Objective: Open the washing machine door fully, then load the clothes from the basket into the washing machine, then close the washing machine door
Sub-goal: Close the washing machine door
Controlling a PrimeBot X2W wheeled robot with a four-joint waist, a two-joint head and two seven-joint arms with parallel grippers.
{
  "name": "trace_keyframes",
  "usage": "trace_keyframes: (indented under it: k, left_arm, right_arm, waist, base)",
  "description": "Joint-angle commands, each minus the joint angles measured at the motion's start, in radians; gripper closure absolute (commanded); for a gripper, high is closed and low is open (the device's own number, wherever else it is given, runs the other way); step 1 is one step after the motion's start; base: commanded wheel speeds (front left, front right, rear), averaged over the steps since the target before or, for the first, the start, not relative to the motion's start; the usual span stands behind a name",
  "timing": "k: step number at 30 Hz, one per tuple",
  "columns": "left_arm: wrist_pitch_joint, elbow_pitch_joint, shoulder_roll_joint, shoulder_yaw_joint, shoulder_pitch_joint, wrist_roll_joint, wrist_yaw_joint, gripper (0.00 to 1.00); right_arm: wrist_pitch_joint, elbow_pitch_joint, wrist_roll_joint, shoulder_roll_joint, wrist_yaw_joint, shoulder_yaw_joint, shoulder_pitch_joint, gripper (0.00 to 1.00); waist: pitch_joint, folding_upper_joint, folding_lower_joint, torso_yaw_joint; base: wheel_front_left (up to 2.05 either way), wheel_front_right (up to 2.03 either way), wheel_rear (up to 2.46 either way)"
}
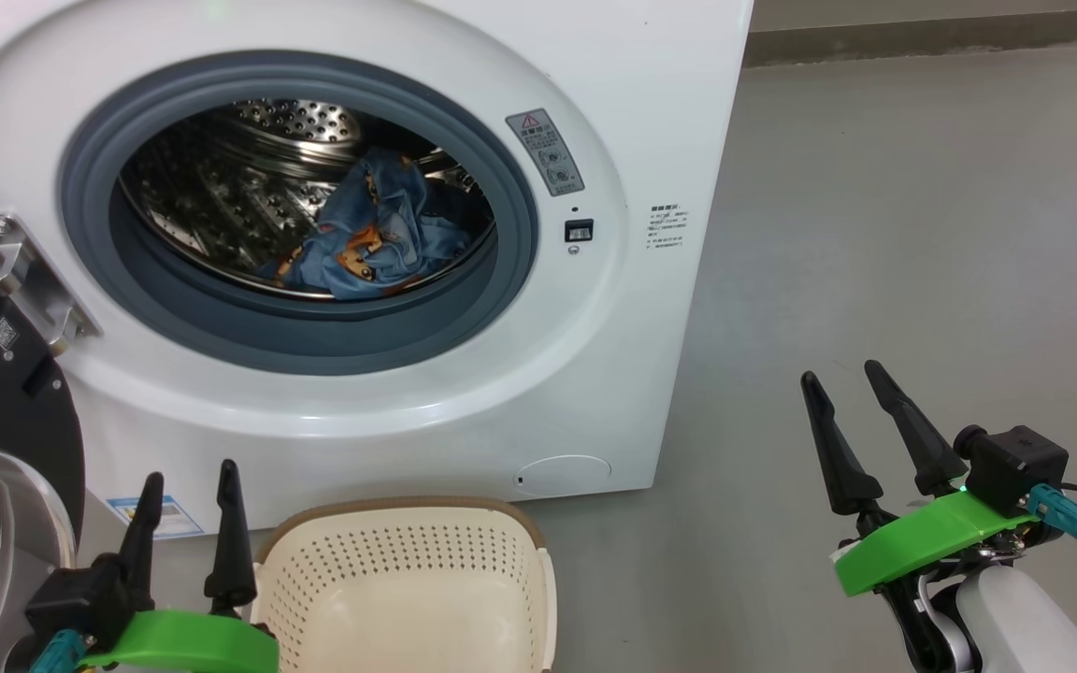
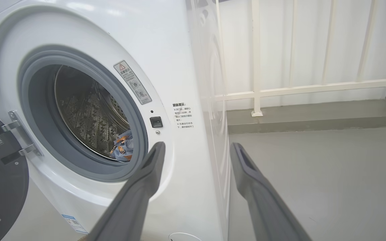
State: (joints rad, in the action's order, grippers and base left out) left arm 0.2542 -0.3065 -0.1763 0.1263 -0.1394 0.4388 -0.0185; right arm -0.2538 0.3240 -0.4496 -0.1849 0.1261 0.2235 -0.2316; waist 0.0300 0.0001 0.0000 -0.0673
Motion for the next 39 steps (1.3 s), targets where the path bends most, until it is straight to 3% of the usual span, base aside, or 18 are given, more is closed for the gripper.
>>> trace_keyframes:
  k: [1,29,39]
  left_arm:
    - [0.003,0.016,-0.031,-0.032,-0.014,0.003,-0.003,0.00]
    - [0.005,0.018,-0.032,-0.028,-0.012,0.017,-0.012,0.00]
    - [0.006,0.025,-0.033,-0.030,-0.006,0.014,-0.013,0.00]
  right_arm:
    - [-0.008,-0.021,-0.012,-0.006,0.005,0.019,-0.006,0.00]
    - [-0.008,-0.015,-0.016,-0.008,0.005,0.022,-0.011,0.00]
    - [-0.008,-0.013,-0.017,-0.008,0.005,0.027,-0.009,0.00]
  waist:
    - [-0.001,-0.0001,0.0000,0.000]
    - [-0.003,-0.0001,0.0000,-0.002]
    - [-0.006,-0.0001,0.0000,-0.007]
  base:
    - [0.00,0.00,0.00]
    - [-0.01,0.01,0.00]
    - [-0.87,0.87,0.00]
